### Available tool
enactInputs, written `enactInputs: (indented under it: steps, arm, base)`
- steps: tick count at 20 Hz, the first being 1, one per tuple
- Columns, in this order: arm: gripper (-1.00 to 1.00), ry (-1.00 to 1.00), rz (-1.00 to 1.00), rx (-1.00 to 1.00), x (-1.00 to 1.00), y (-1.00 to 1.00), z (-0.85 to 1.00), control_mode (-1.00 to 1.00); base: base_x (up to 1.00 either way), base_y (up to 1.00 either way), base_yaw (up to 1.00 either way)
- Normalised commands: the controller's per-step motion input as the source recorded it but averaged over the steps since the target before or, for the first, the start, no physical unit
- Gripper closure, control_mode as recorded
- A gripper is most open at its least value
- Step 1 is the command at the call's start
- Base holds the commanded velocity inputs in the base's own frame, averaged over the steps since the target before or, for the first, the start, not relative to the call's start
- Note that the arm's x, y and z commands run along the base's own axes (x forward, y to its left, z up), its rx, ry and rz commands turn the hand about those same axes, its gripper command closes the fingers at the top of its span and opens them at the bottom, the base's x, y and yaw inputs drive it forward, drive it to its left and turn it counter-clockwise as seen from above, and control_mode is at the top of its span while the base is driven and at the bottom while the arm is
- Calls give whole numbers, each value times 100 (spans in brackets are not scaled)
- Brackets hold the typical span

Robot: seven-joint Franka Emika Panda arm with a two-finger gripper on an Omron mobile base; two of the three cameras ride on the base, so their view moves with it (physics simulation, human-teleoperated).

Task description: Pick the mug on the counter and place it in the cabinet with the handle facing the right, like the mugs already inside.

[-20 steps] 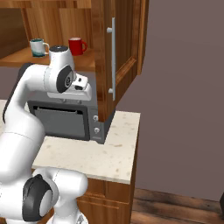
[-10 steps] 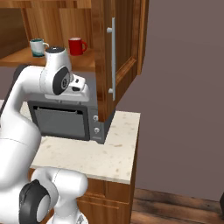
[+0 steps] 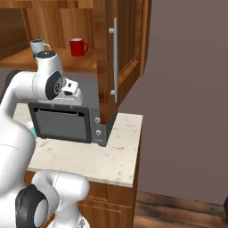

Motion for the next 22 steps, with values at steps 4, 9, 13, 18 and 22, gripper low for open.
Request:
enactInputs:
  steps: [4,9,13,18,22]
  arm:
    - [-100,-4,0,0,-7,43,-28,-100]
    - [-100,-5,0,0,-10,50,-32,-100]
    - [-100,-6,0,0,-9,49,-36,-100]
    - [-100,-5,0,0,-10,48,-42,-100]
    - [-100,-2,0,0,-2,44,-40,-100]
  base:
    - [0,0,0]
    - [0,0,0]
    - [0,0,0]
    - [0,0,0]
    - [0,0,0]
